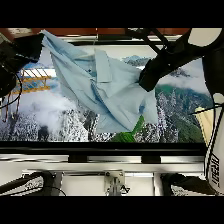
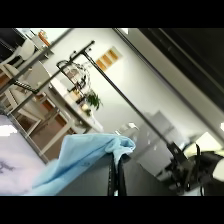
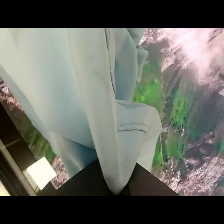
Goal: Fold the shirts.
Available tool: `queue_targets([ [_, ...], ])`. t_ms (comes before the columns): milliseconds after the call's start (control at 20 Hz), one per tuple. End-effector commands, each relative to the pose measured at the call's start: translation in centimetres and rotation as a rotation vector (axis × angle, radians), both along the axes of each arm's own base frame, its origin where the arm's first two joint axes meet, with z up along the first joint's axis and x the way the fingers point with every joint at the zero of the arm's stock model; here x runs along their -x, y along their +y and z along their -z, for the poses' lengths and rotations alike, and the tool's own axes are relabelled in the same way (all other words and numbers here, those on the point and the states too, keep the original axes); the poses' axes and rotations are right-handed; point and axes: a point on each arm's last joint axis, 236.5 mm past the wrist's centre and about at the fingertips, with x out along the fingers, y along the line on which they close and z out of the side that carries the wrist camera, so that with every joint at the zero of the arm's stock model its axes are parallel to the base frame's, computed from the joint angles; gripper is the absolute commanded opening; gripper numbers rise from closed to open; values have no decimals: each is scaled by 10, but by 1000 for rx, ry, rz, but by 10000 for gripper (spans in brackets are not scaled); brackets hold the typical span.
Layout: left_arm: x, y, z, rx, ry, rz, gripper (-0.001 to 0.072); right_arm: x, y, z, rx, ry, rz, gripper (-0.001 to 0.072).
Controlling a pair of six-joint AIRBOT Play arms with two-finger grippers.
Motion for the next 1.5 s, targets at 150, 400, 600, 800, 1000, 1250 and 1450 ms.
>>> queue_targets([
  [150, 32, -83, 54, -475, 34, 161, 58, -25, 45, -25, -263, -27, 160, 63],
  [400, 18, -80, 108, -692, 137, 94, 67, -4, 56, -49, -364, 9, 162, 63],
  [600, 5, -54, 72, -644, 92, 9, 519, 9, 48, -74, -384, -47, 156, 63],
  [800, 3, -18, -8, -590, -49, -124, 524, 14, 37, -92, -392, -102, 186, 64],
  [1000, 21, 7, -72, -586, -186, -232, 523, -16, -13, -109, -339, -253, 417, 64],
  [1250, 41, 7, -85, -590, -203, -226, 522, -41, -149, -183, -334, -592, 860, 64],
  [1450, 50, 0, -76, -591, -160, -163, 520, 0, -280, -234, -259, -836, 1211, 64],
])
